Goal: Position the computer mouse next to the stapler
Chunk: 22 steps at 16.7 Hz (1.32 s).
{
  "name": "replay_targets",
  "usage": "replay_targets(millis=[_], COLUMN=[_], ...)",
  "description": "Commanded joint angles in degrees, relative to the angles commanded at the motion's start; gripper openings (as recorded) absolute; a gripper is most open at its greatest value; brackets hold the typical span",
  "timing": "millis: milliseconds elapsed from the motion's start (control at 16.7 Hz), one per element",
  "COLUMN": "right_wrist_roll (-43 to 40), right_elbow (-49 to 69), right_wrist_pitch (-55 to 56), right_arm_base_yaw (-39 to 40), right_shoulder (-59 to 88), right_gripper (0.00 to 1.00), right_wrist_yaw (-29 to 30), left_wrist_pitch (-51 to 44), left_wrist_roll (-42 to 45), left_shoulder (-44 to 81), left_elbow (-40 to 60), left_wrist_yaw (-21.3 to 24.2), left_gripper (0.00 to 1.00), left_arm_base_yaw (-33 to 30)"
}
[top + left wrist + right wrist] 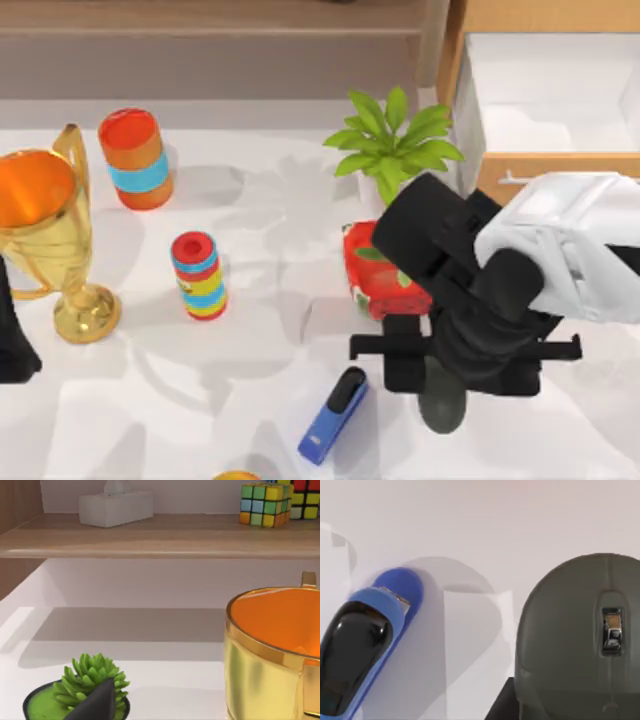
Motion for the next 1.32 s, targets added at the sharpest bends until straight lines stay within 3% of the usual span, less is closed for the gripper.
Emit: replay_targets(millis=[540, 1320], right_wrist_roll=[0.0, 0.0], right_elbow=[-2.1, -2.1], right_wrist_pitch=[0.2, 0.2], right_arm_base_yaw=[-0.2, -0.2], right_shoulder=[2.3, 2.3], right_gripper=[0.0, 0.98], right_wrist_yaw=[-0.1, -0.1], left_wrist_pitch=[0.0, 0.0], left_wrist_roll=[0.0, 0.0], left_shoulder=[0.0, 0.0], left_elbow=[0.0, 0.0], left_wrist_yaw=[0.0, 0.0], left_gripper=[1.0, 1.0], left_arm_base_yaw=[0.0, 0.0])
